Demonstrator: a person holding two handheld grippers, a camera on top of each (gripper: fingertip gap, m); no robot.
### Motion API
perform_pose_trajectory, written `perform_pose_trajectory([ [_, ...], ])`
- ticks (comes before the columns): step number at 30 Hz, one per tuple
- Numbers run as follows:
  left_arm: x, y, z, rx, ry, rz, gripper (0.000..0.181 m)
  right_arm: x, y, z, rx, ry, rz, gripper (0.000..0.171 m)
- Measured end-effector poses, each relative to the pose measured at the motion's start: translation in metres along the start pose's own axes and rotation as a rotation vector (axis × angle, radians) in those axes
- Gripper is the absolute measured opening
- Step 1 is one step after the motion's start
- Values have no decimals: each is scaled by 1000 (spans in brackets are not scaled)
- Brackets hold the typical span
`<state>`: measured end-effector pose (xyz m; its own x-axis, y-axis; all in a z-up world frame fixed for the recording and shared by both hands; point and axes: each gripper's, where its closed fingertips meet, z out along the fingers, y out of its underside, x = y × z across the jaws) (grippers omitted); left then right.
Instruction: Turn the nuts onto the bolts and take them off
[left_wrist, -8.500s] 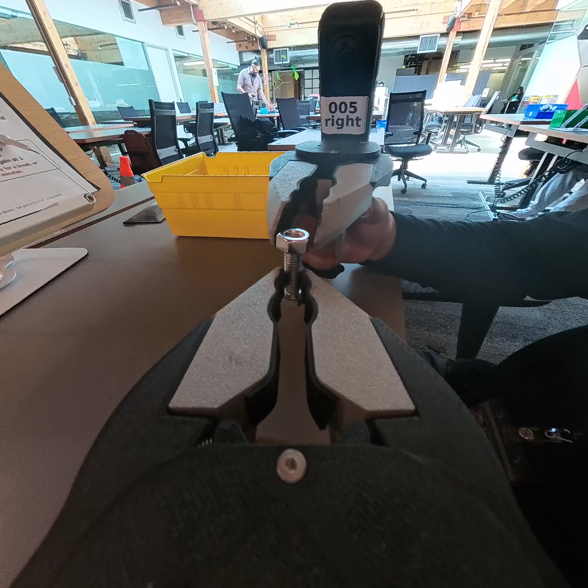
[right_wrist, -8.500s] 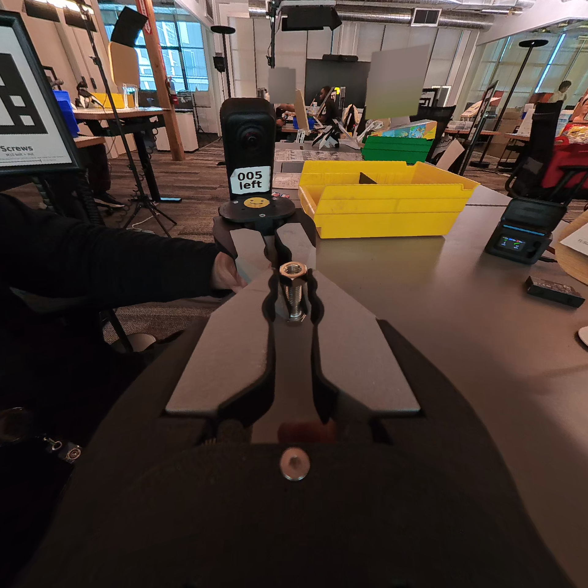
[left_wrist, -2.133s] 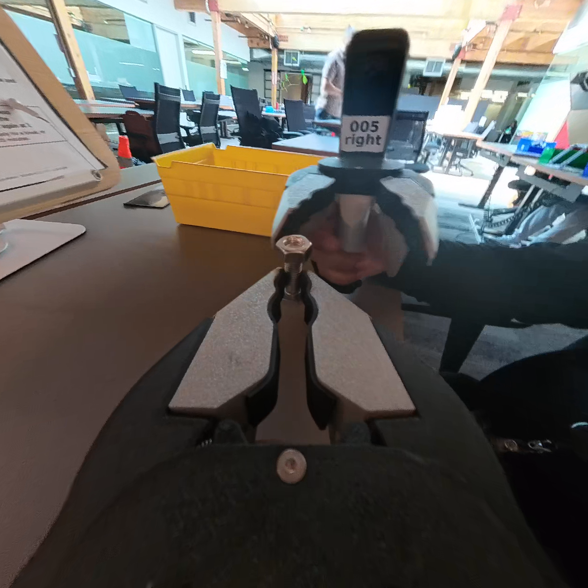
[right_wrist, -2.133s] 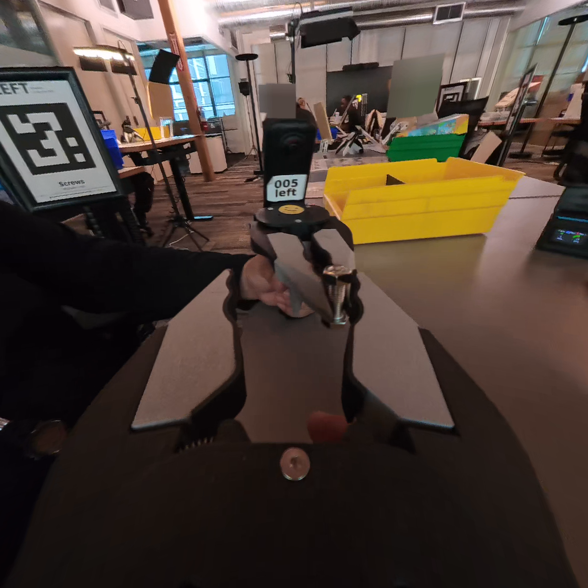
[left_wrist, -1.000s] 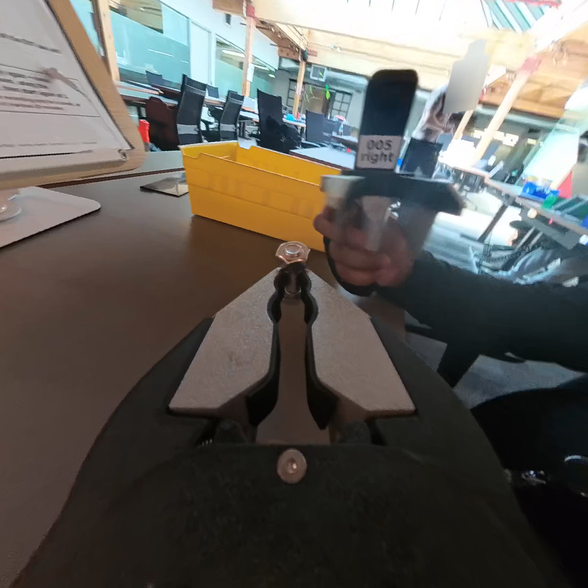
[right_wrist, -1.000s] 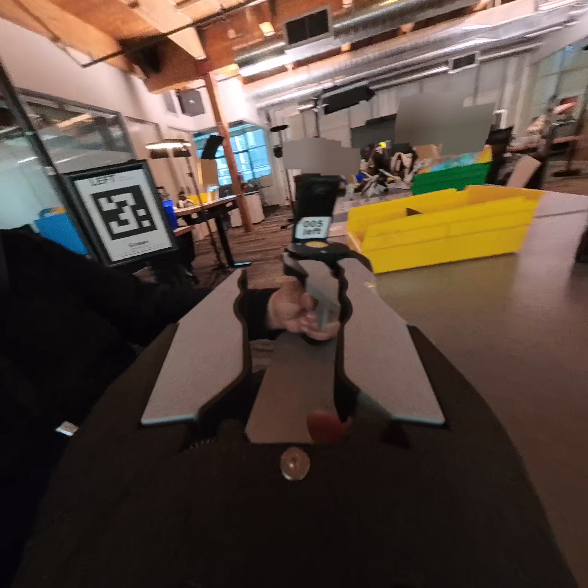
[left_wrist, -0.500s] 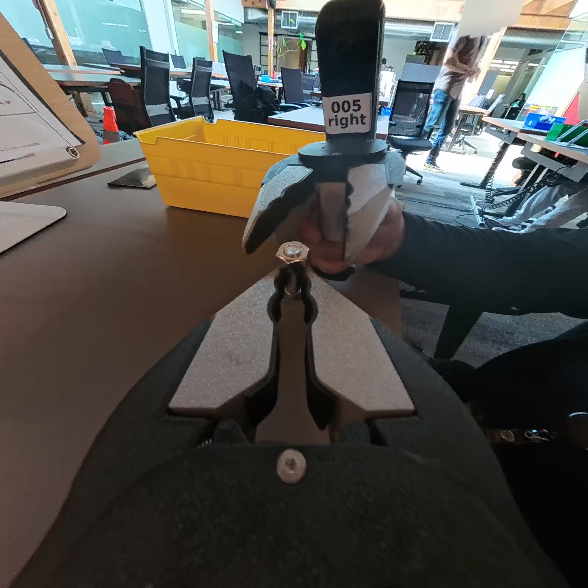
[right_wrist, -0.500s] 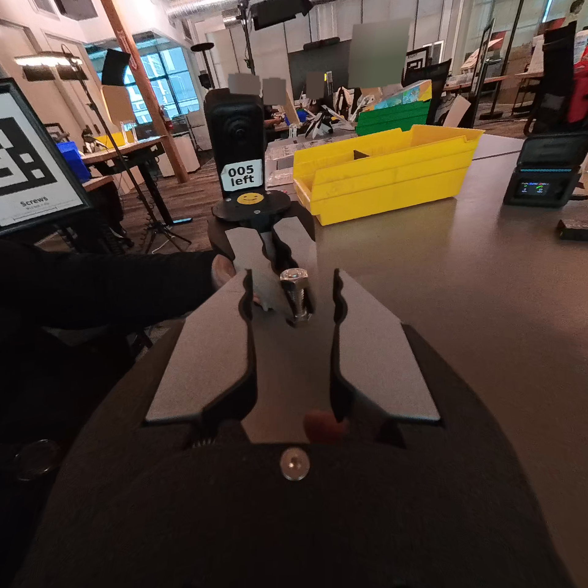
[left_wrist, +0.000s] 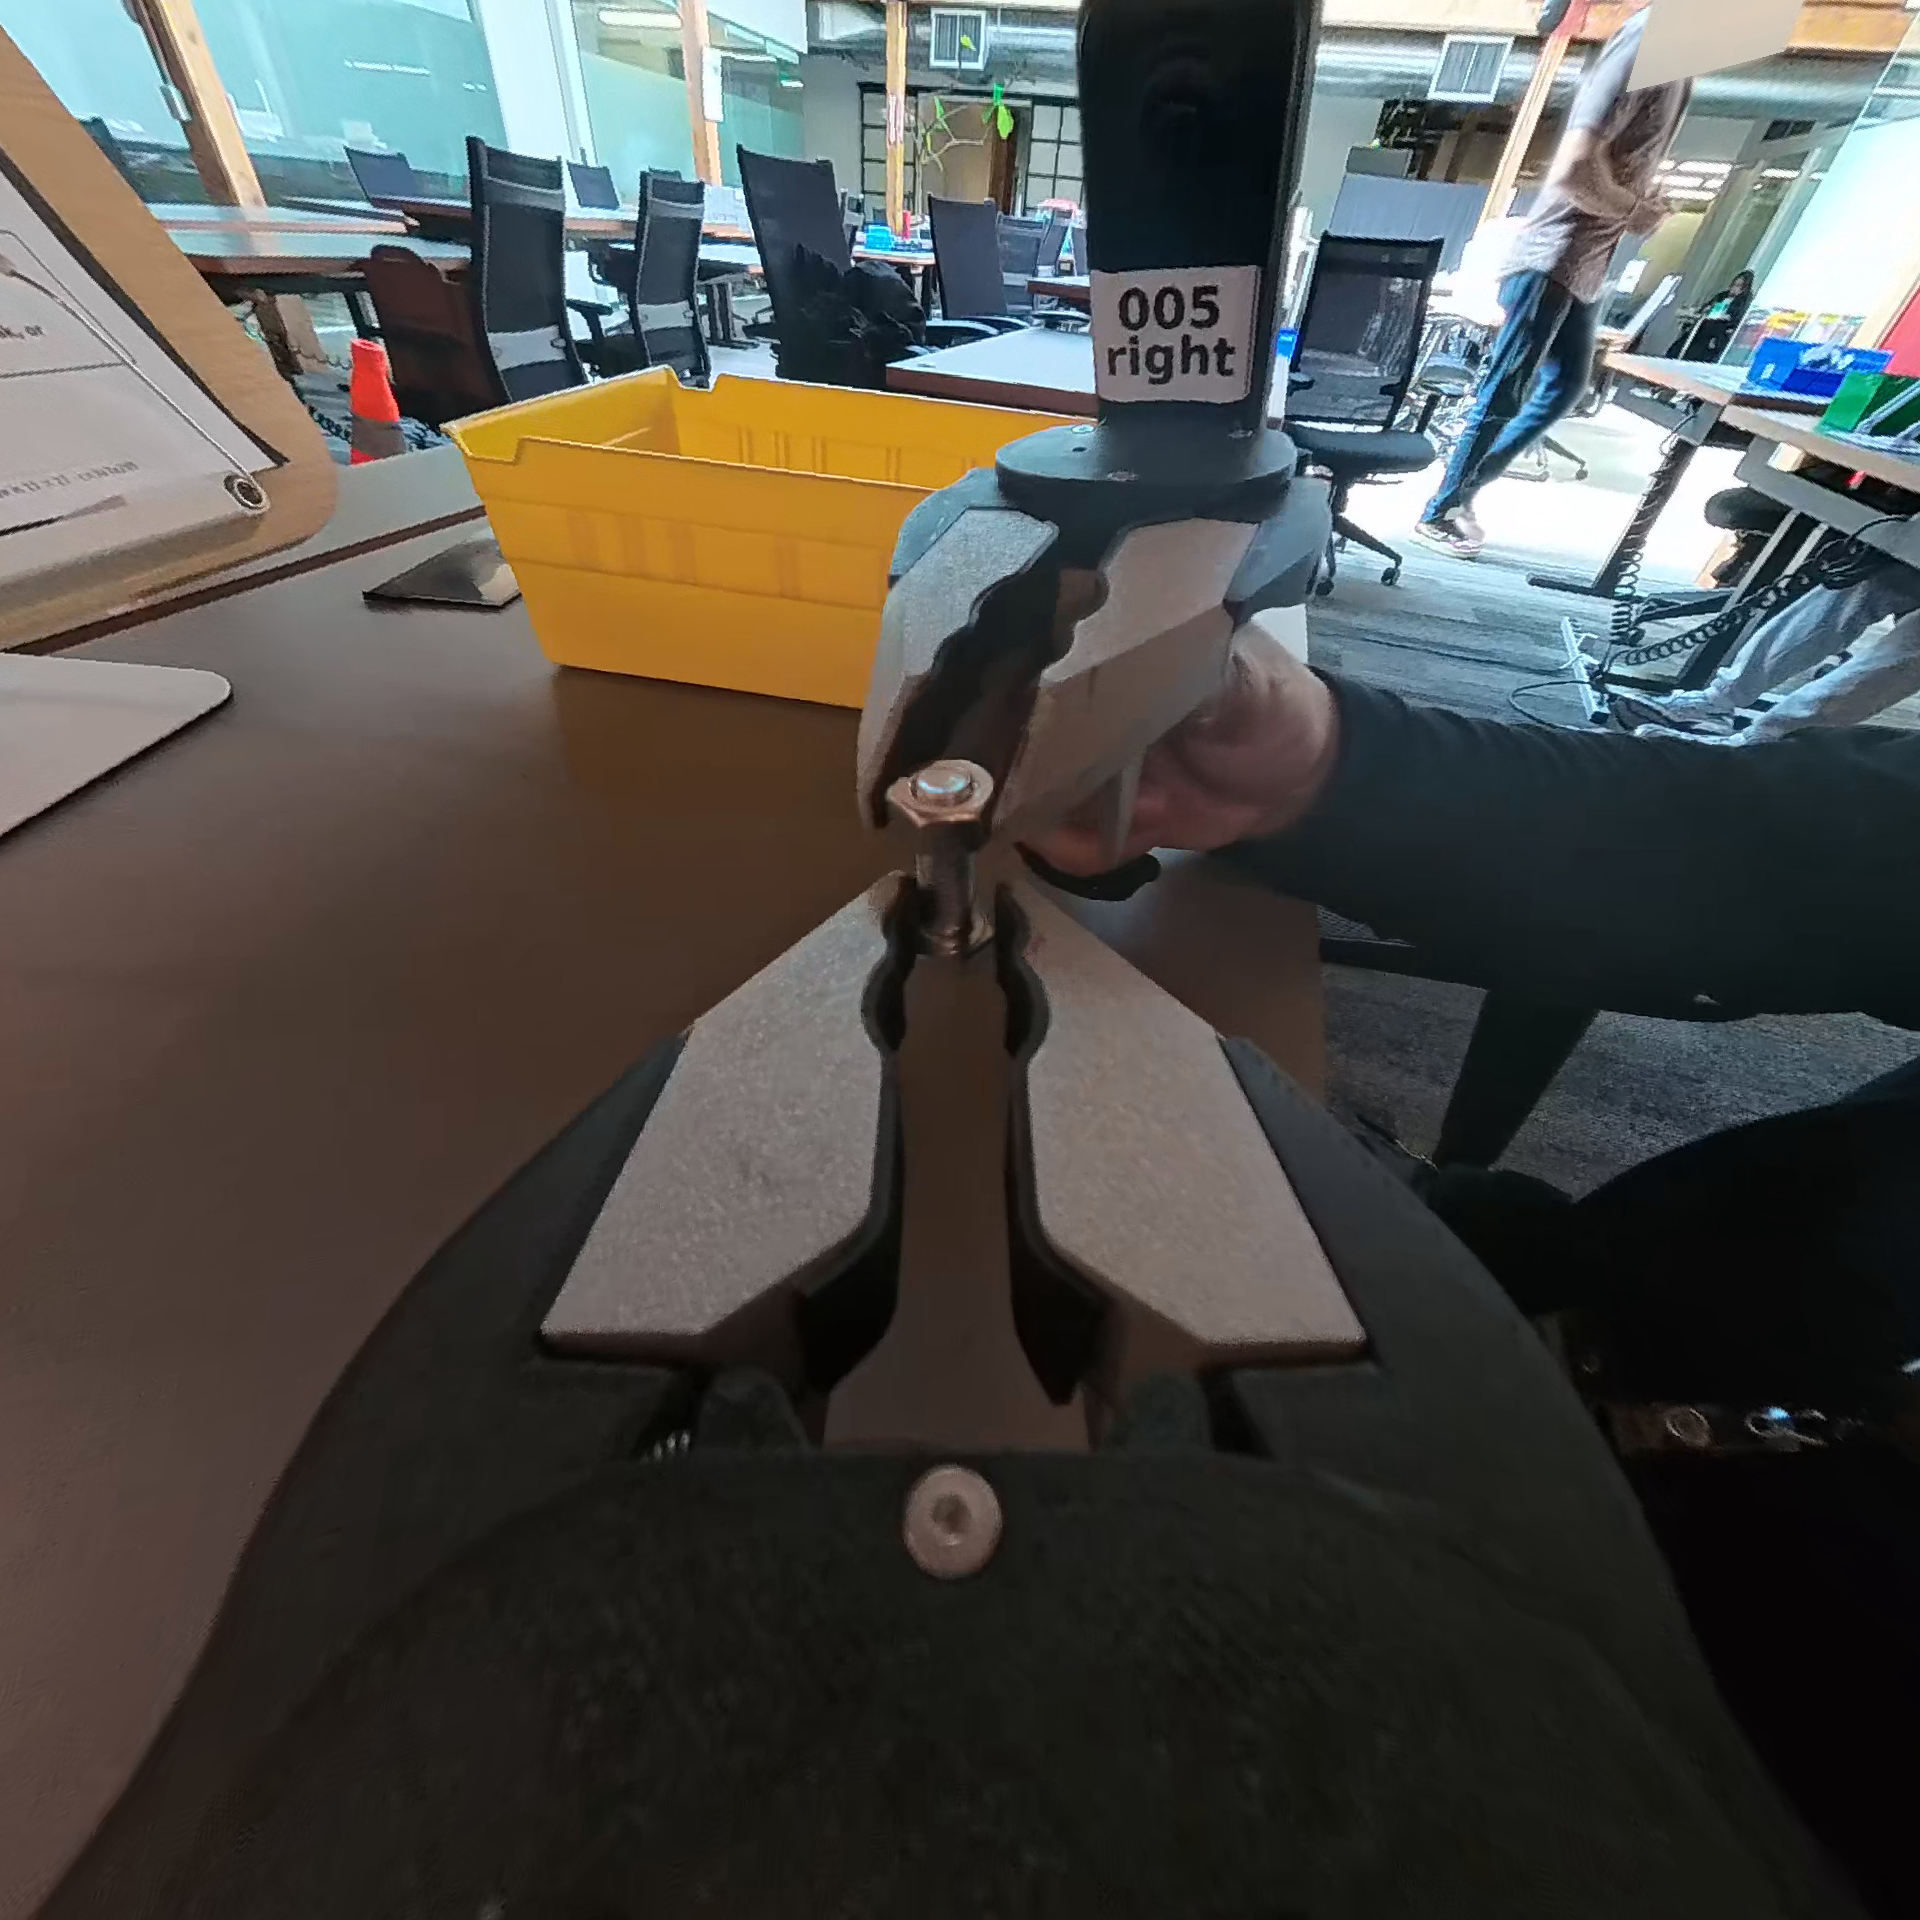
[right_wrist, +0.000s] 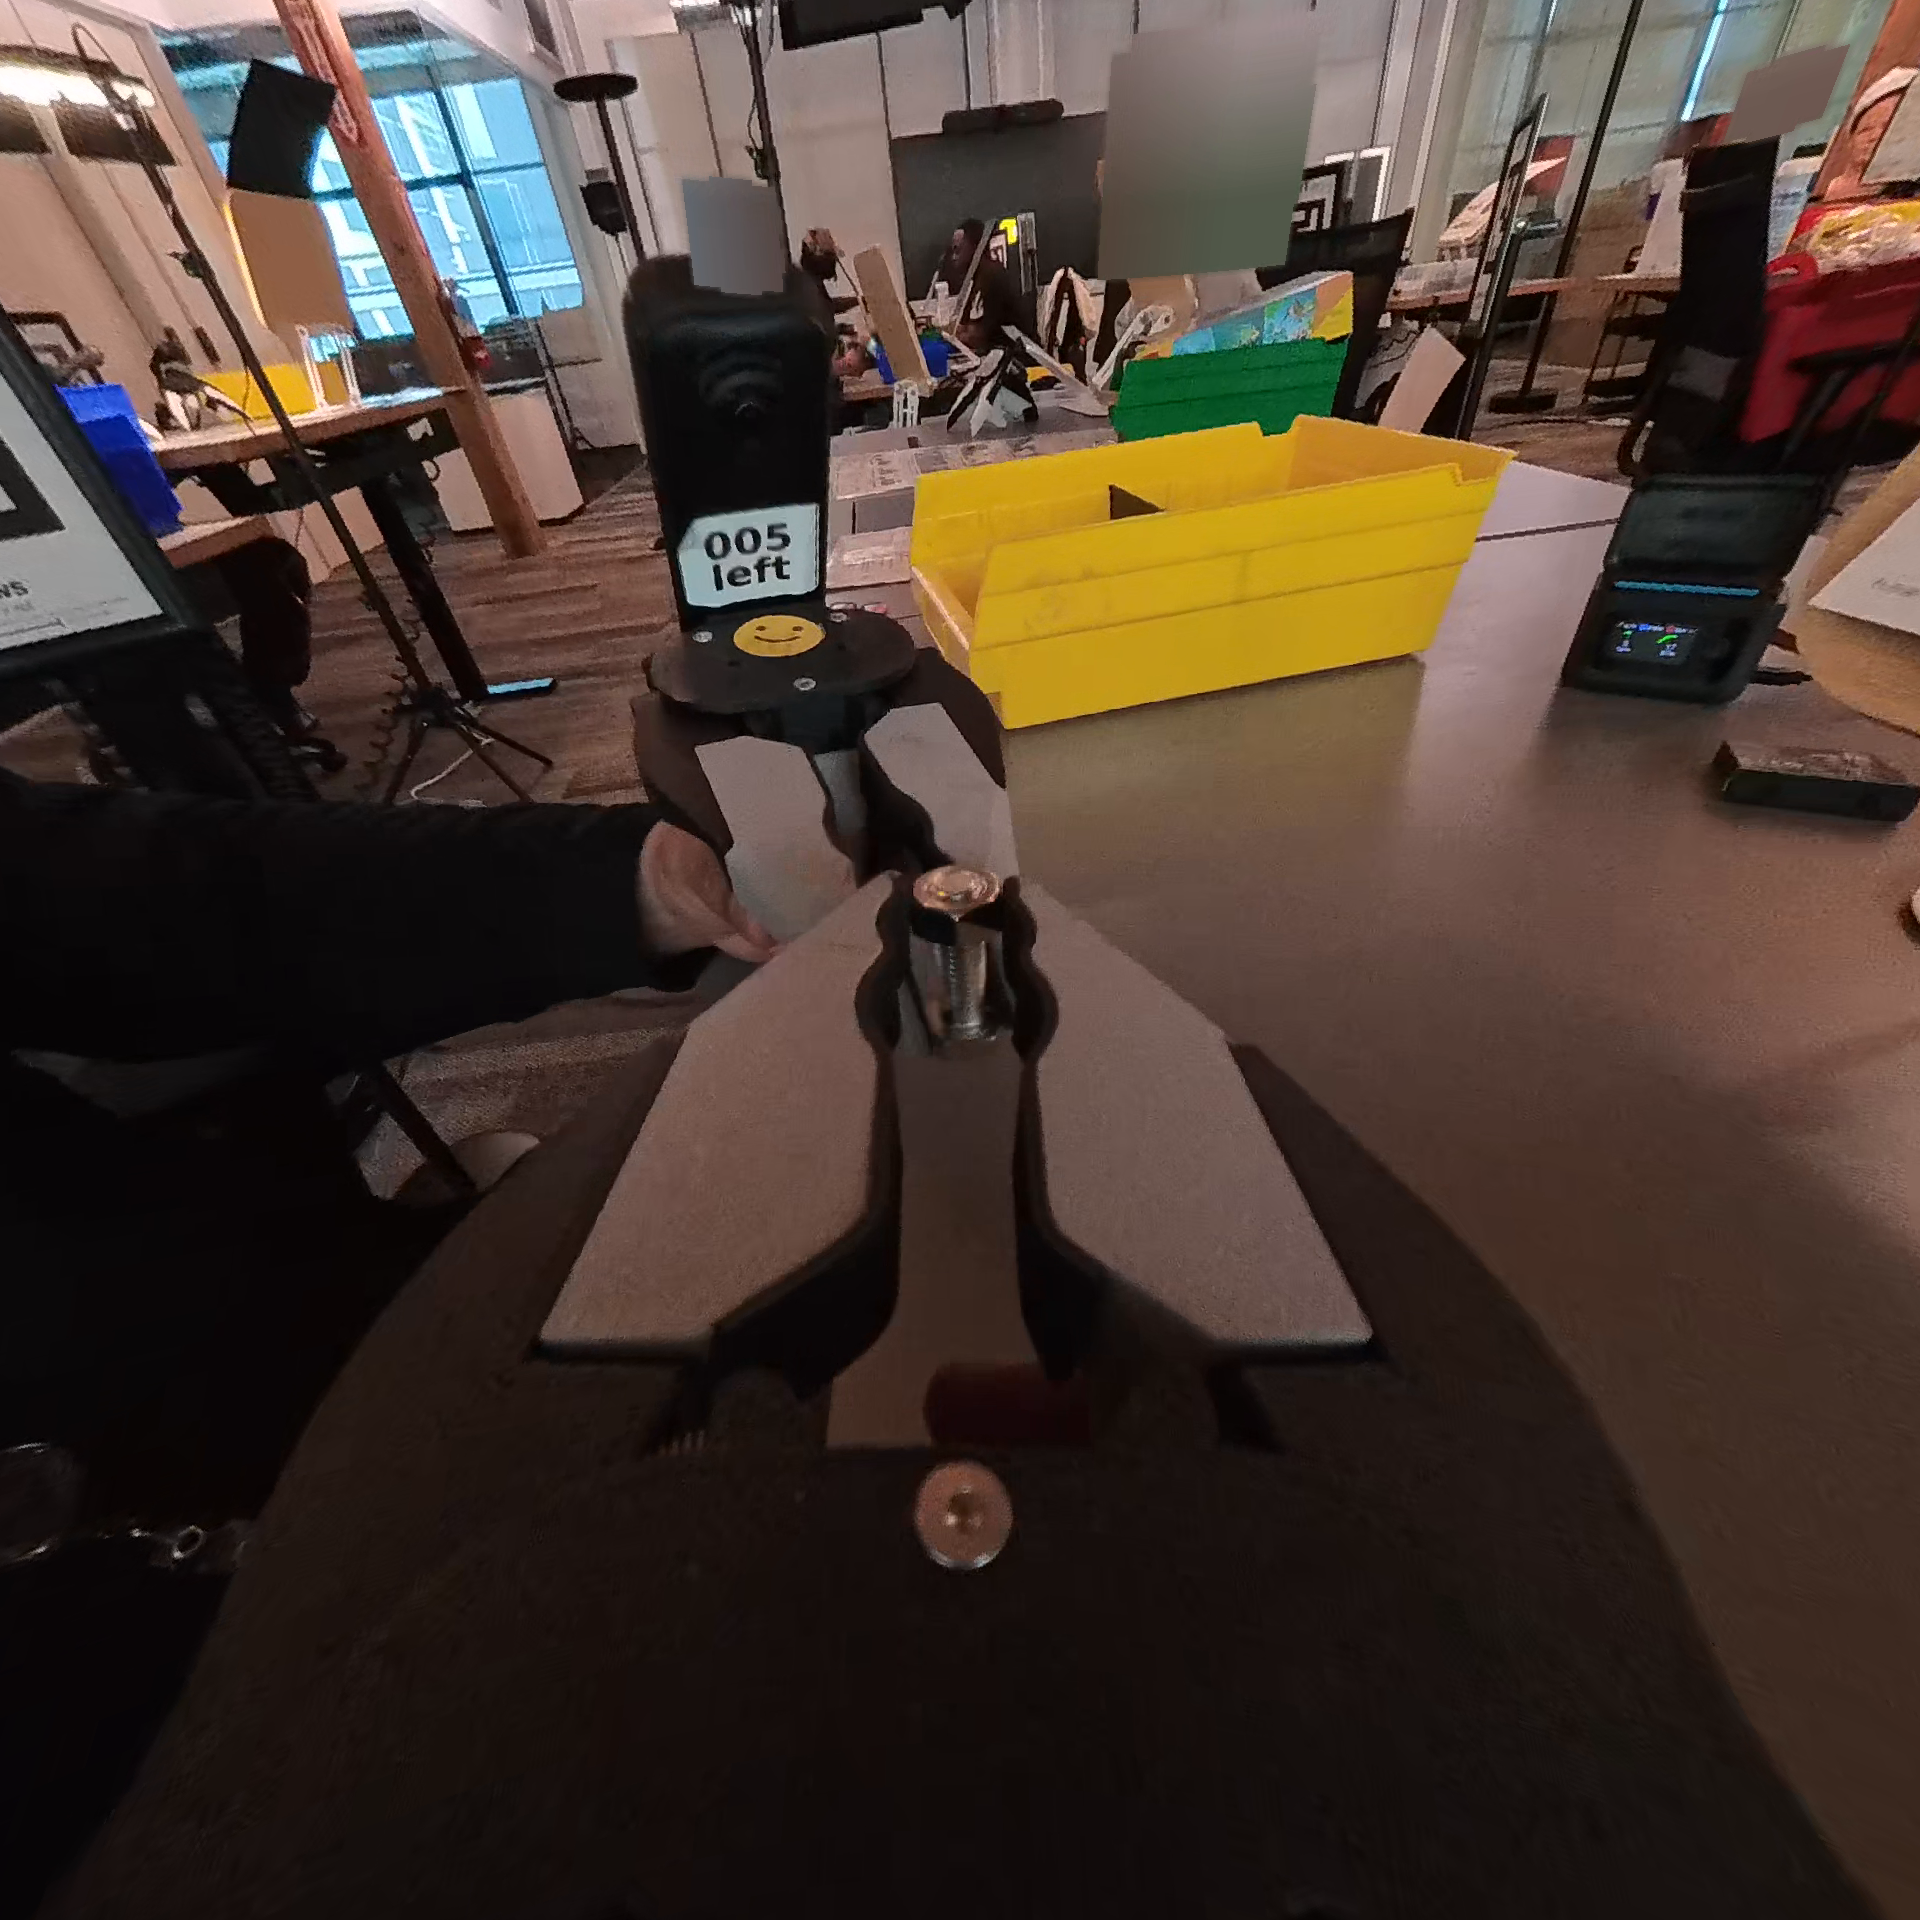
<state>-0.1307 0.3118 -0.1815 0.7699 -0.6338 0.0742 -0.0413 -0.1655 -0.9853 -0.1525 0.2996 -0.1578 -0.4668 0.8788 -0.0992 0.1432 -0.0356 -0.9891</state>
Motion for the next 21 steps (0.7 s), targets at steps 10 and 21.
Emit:
perform_pose_trajectory([
  [10,-1,0,0,-2,1,-12,37,5,-4,-3,28,18,15,14],
  [21,-4,2,1,-14,-24,-9,29,-1,-10,-2,65,-10,15,14],
])
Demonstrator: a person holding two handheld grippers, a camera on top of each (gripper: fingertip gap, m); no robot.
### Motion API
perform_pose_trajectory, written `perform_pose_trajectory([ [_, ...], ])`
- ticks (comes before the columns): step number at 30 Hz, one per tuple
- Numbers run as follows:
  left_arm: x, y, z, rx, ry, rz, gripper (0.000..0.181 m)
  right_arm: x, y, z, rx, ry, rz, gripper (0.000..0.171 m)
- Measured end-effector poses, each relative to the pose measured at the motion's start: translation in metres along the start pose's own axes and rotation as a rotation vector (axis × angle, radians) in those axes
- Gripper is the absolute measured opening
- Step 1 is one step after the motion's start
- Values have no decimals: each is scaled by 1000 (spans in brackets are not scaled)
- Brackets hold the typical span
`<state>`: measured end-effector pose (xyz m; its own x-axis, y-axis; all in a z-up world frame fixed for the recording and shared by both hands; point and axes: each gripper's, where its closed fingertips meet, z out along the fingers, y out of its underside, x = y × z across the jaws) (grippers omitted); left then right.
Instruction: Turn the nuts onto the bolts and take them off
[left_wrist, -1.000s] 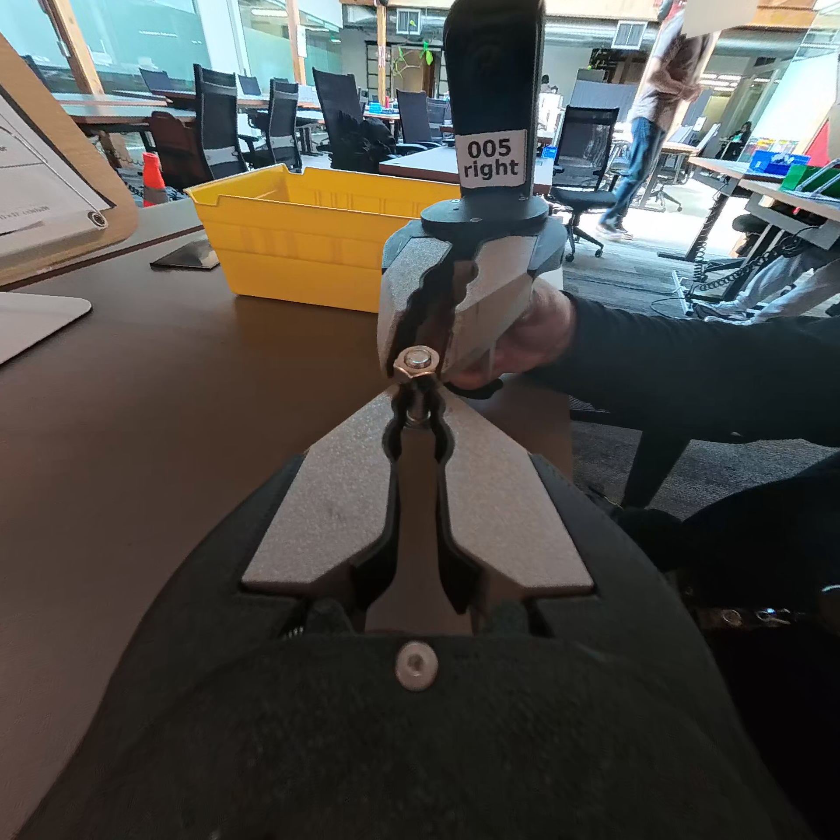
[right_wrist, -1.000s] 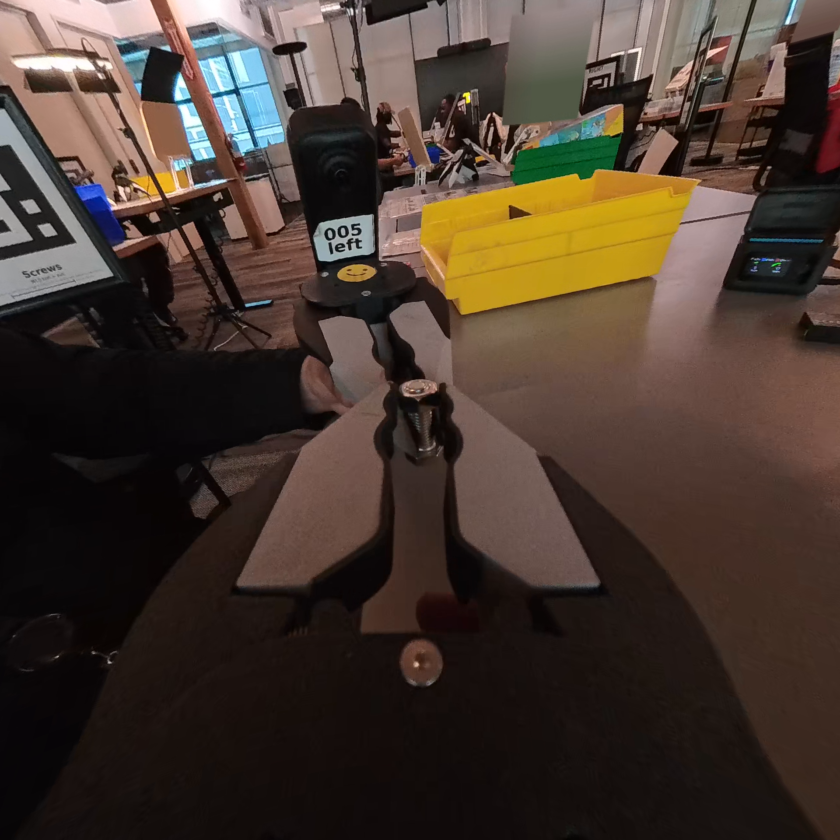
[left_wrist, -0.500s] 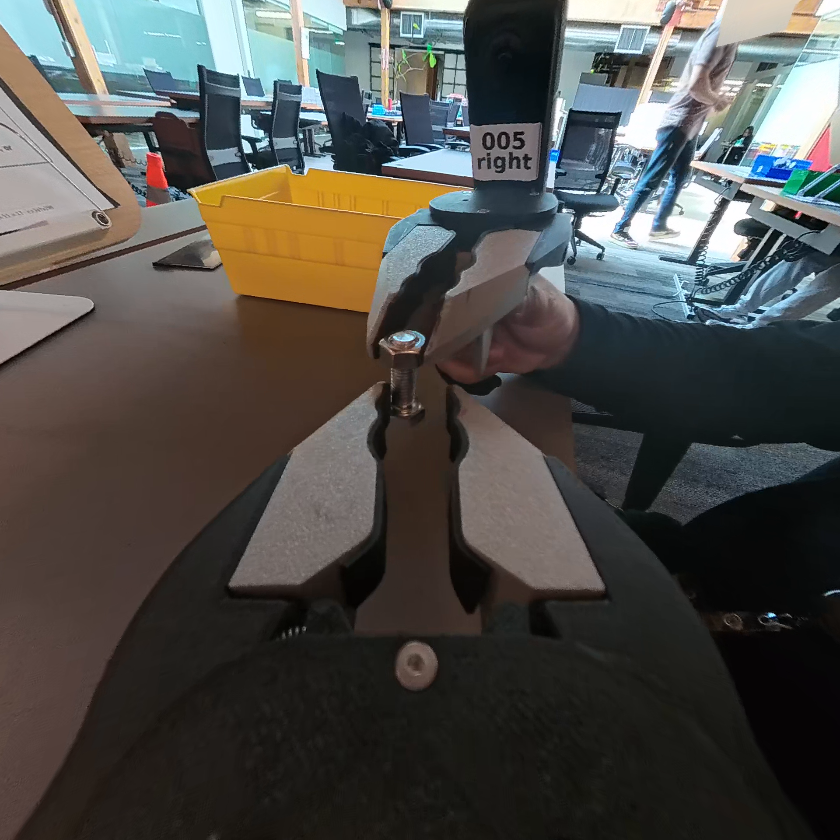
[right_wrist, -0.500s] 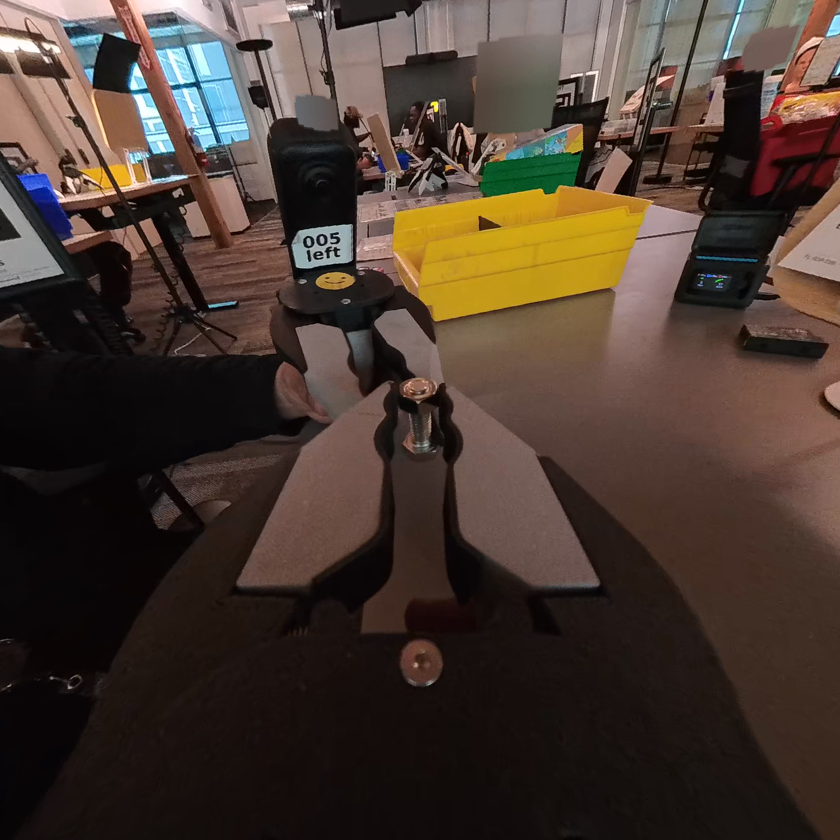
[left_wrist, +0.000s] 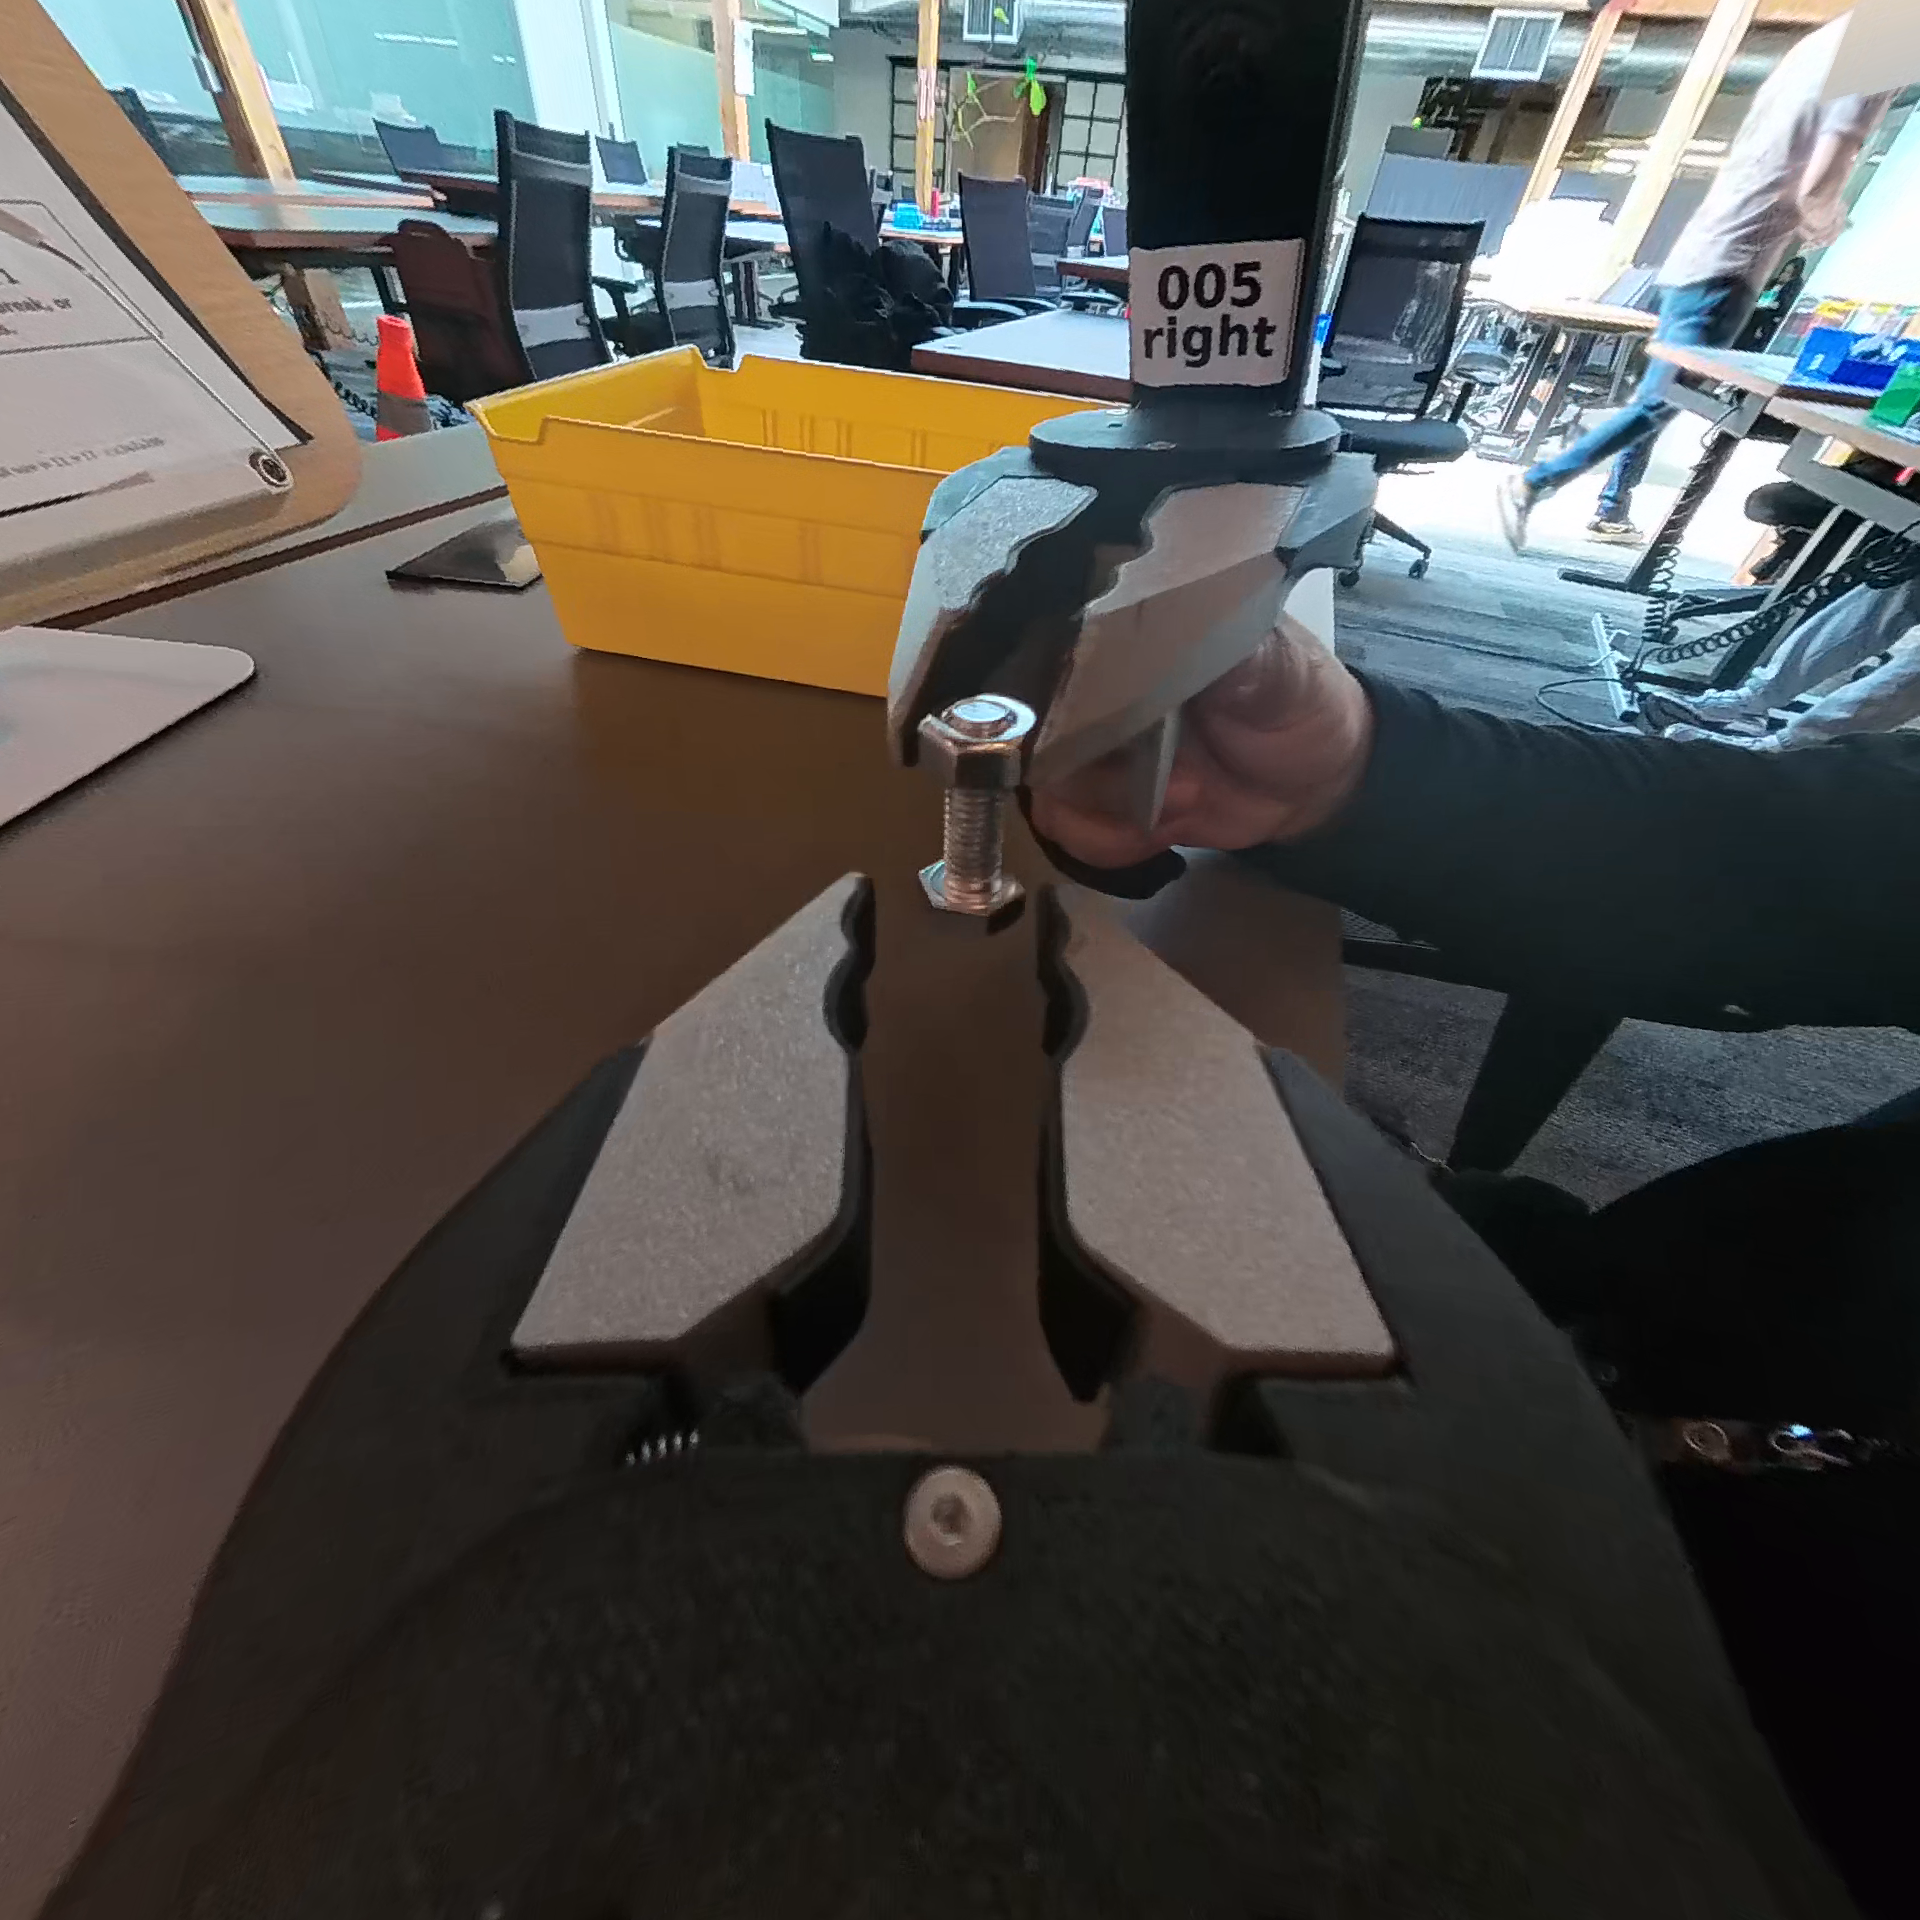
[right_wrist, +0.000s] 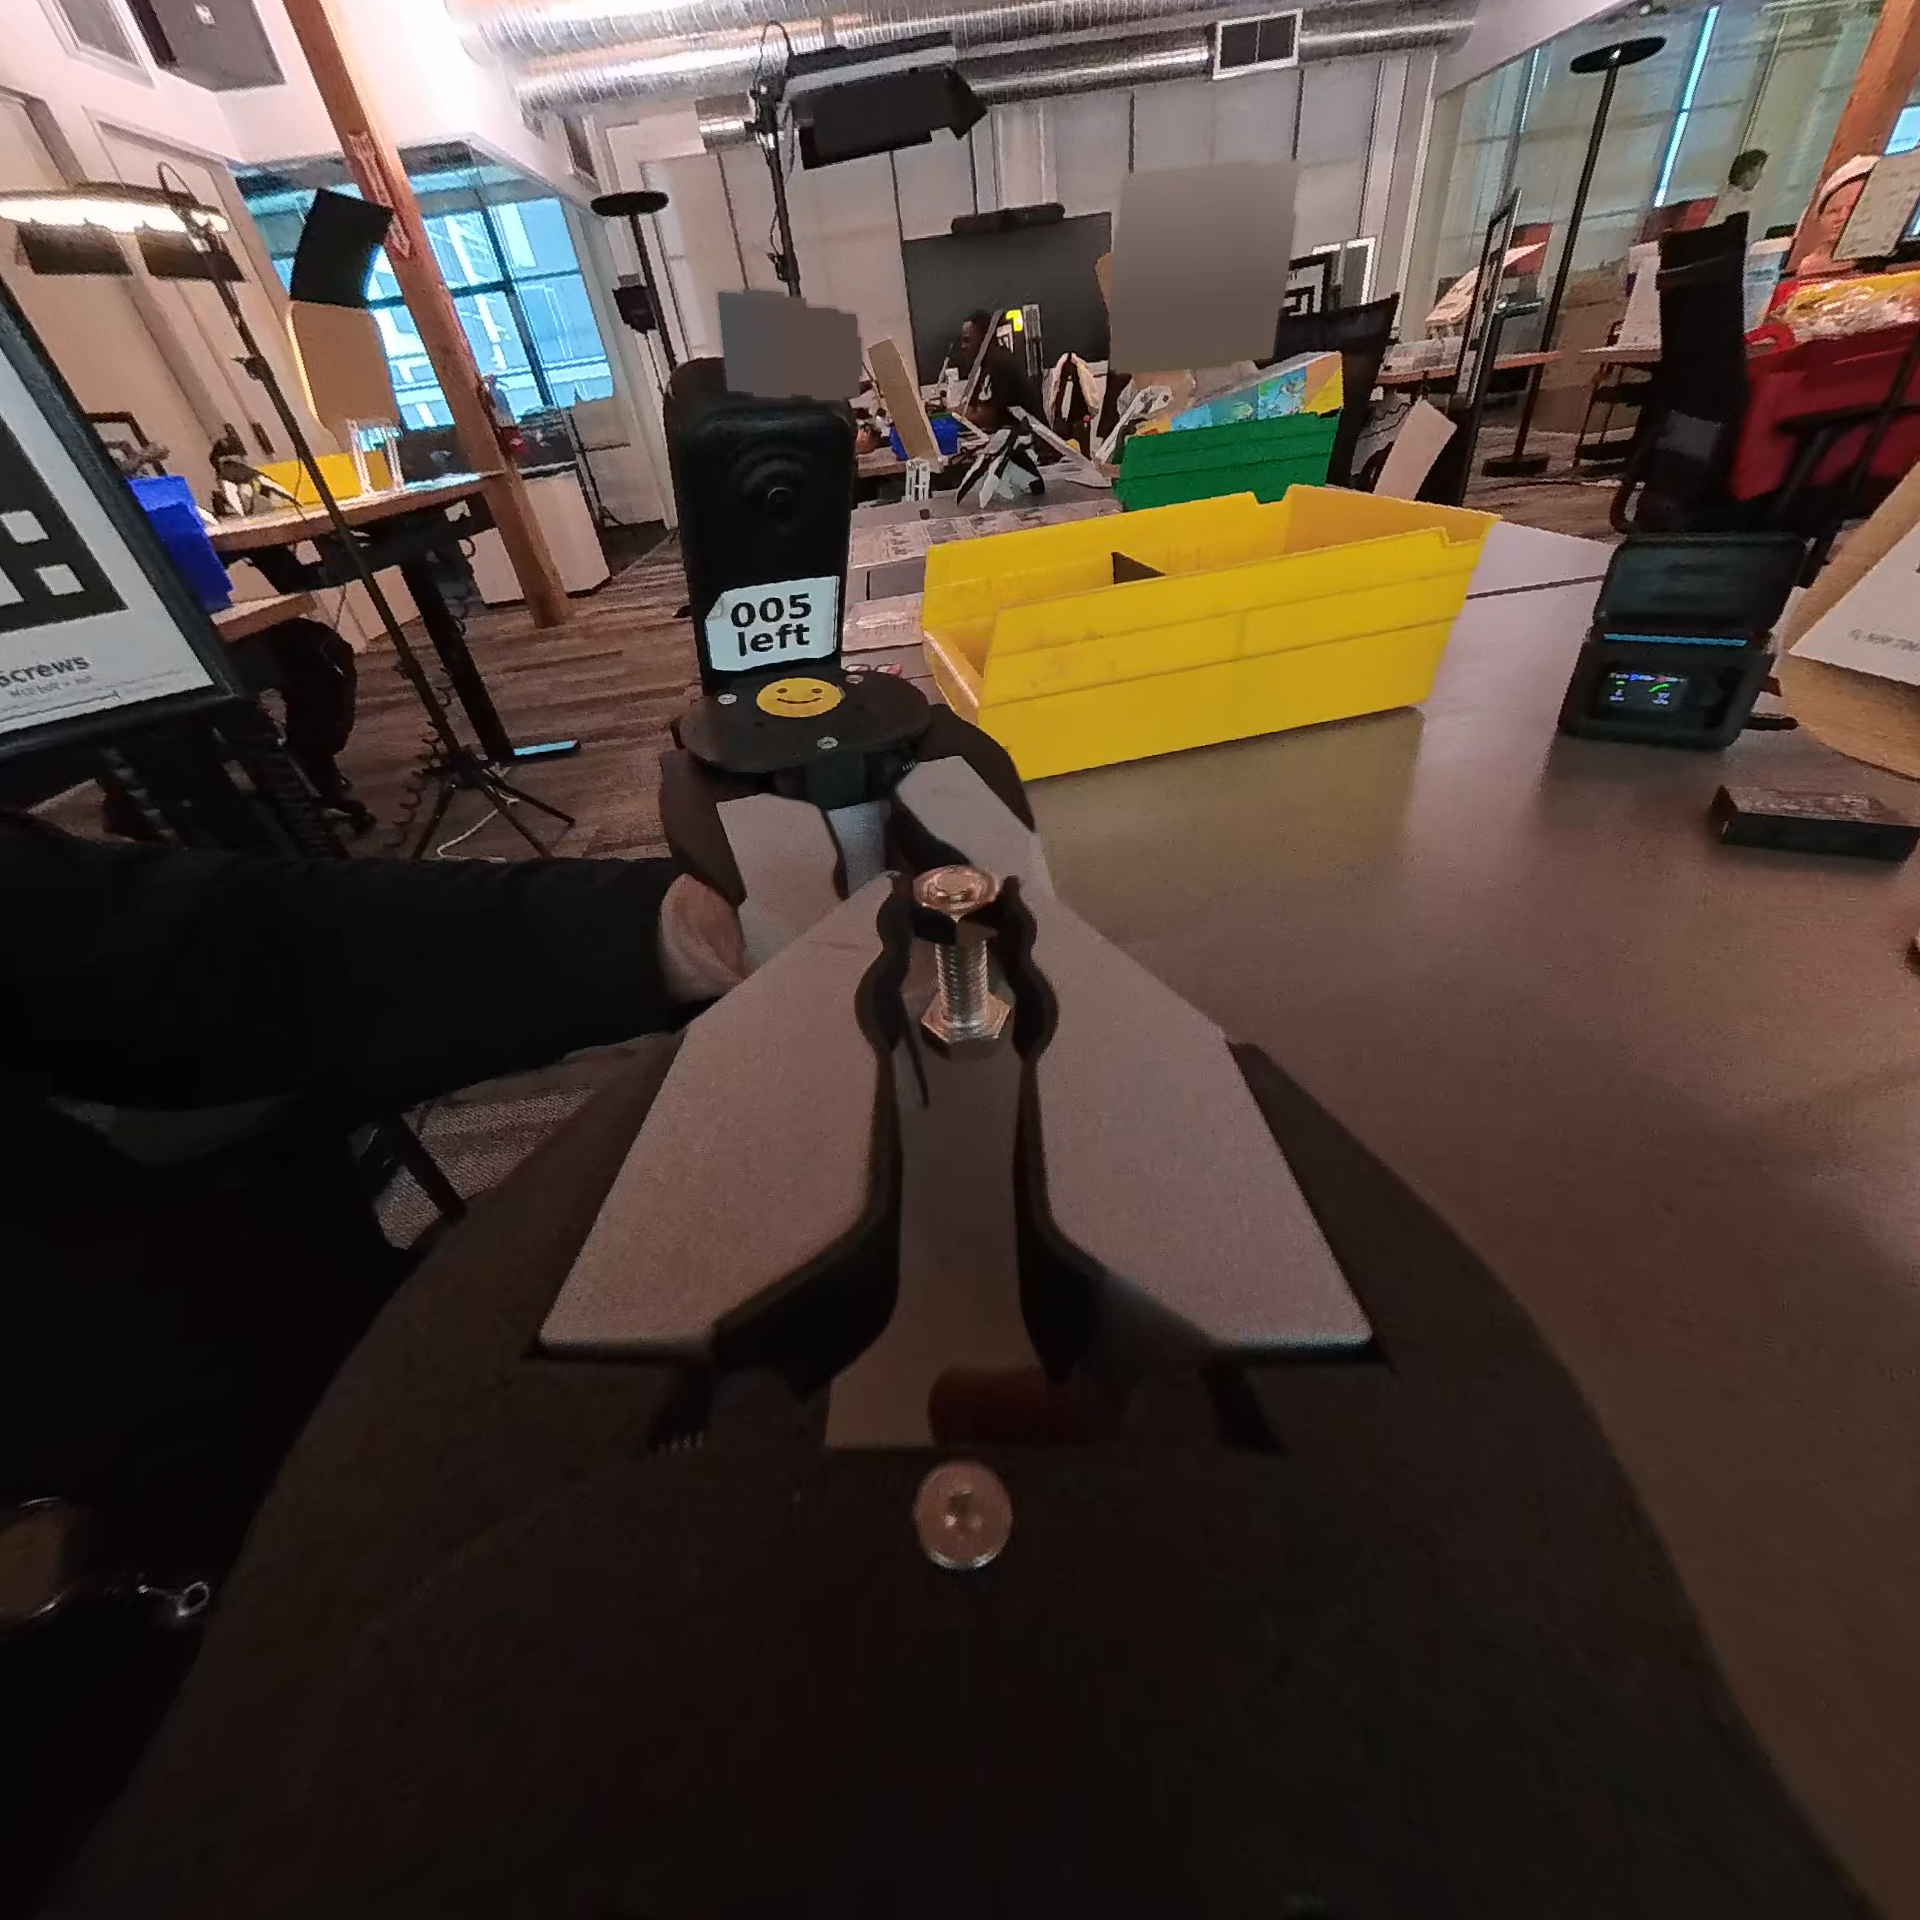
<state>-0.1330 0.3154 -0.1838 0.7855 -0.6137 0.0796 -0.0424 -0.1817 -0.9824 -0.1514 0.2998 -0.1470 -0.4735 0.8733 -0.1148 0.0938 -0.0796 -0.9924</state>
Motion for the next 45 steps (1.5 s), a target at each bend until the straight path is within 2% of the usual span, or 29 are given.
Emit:
perform_pose_trajectory([
  [2,1,-1,-1,8,2,12,18,1,0,1,3,12,-4,14],
  [8,-4,-1,-1,11,-66,45,17,4,-1,0,18,23,8,14],
  [11,-5,-3,-2,25,-52,12,17,-2,0,1,19,-34,47,42],
  [13,-7,-5,-4,37,-56,1,17,-6,1,3,8,-62,55,51],
  [16,-15,-6,-6,51,-97,-24,17,-9,1,2,2,-50,-2,46],
  [19,-19,-5,-7,50,-112,-57,17,-13,-3,-2,29,-72,-26,23],
  [20,-18,-4,-7,46,-105,-54,17,-11,-5,-3,41,-68,-14,23],
  [22,-10,-3,-5,37,-72,-15,17,0,-5,-3,43,-21,18,34],
  [23,-6,-1,-4,22,-62,0,17,5,-7,-3,51,7,31,57],
  [24,-3,1,-2,5,-49,10,17,6,-8,-2,61,14,32,64],
  [26,-3,3,-1,-5,-50,16,17,-4,-5,0,45,-34,11,59],
  [27,-5,2,-3,6,-64,6,17,-9,-2,2,22,-54,-6,50],
  [29,-14,-2,-6,44,-93,-41,17,-8,2,3,-4,-37,-25,51],
  [30,-20,-4,-10,68,-118,-74,16,-12,2,1,-7,-66,-26,30],
  [31,-23,-5,-12,85,-121,-105,16,-17,-1,-3,12,-113,-16,17],
  [32,-23,-5,-13,88,-116,-125,16,-18,-7,-7,49,-127,4,18],
  [34,-19,-1,-9,60,-102,-86,16,-5,-13,-10,94,-72,38,36],
  [36,-8,6,-2,4,-98,4,16,7,-12,-9,90,-8,64,72],
  [37,-3,9,0,-21,-92,30,17,6,-11,-6,82,-13,65,78],
  [40,3,9,3,-15,-62,37,17,-6,1,3,8,-59,38,75],
  [41,-1,8,1,-5,-84,17,17,-13,3,4,-9,-90,21,63],
  [43,-15,2,-3,47,-134,-47,17,-10,-2,1,18,-64,-6,62],
  [45,-26,-1,-11,83,-178,-117,16,-16,-11,-10,74,-119,-12,20],
])
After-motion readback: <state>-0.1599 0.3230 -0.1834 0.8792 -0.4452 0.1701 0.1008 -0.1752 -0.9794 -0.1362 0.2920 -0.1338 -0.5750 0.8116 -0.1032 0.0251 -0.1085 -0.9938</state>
